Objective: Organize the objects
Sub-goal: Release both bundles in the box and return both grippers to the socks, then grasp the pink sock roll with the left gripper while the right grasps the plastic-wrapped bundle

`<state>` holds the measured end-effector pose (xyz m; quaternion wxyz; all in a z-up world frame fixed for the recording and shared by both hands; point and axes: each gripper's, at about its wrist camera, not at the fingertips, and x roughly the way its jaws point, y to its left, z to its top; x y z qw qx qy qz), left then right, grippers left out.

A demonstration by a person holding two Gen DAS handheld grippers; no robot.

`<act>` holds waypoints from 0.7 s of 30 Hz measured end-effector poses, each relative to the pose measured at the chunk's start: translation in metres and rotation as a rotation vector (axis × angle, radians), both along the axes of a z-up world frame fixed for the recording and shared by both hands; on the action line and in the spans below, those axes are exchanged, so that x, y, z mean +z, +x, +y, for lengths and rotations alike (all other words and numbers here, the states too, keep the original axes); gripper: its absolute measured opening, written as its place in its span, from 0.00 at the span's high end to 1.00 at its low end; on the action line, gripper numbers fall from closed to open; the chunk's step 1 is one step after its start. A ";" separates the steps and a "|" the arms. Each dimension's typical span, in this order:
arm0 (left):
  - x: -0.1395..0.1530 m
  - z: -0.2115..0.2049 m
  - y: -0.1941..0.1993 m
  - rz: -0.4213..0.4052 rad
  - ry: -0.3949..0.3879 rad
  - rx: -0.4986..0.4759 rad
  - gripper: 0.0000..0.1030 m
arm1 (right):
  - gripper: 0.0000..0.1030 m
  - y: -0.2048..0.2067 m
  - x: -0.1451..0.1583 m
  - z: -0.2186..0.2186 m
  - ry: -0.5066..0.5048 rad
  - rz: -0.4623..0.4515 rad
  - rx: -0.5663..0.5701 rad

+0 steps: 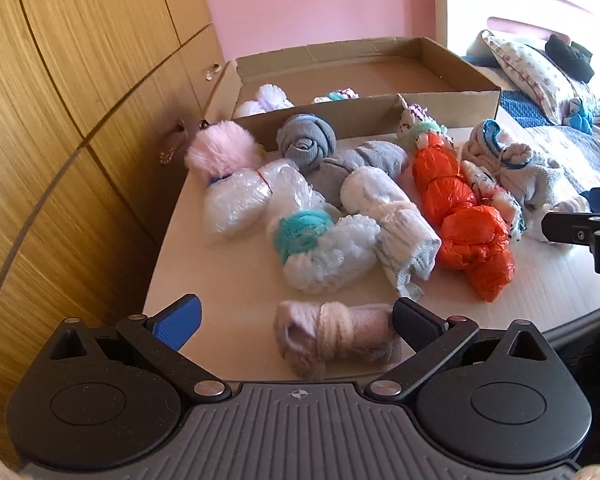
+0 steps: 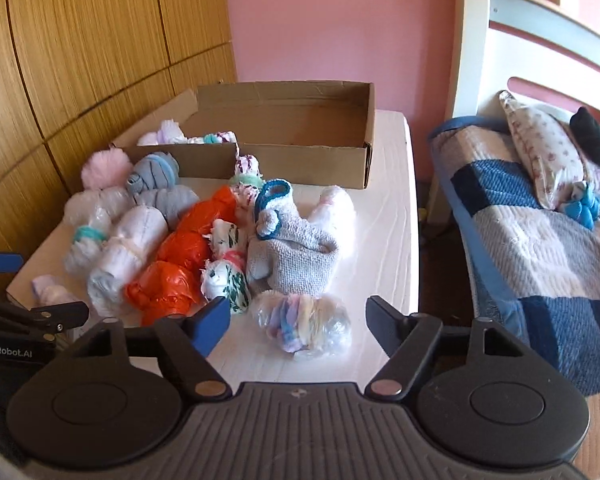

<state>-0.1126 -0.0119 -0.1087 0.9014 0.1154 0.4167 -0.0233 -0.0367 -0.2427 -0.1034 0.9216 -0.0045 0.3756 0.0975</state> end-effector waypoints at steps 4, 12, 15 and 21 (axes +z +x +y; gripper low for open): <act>-0.003 -0.002 -0.003 -0.003 0.010 -0.002 0.03 | 0.32 -0.003 -0.001 0.005 -0.024 0.010 0.012; -0.007 -0.001 -0.012 -0.009 0.011 0.012 0.06 | 0.40 0.000 -0.003 0.004 -0.022 0.035 -0.004; -0.007 0.000 -0.011 -0.010 -0.005 0.007 0.14 | 0.44 0.001 -0.004 0.005 -0.018 0.045 0.000; -0.004 0.001 -0.013 0.001 -0.054 -0.014 0.35 | 0.54 0.002 -0.003 0.001 0.007 0.042 -0.016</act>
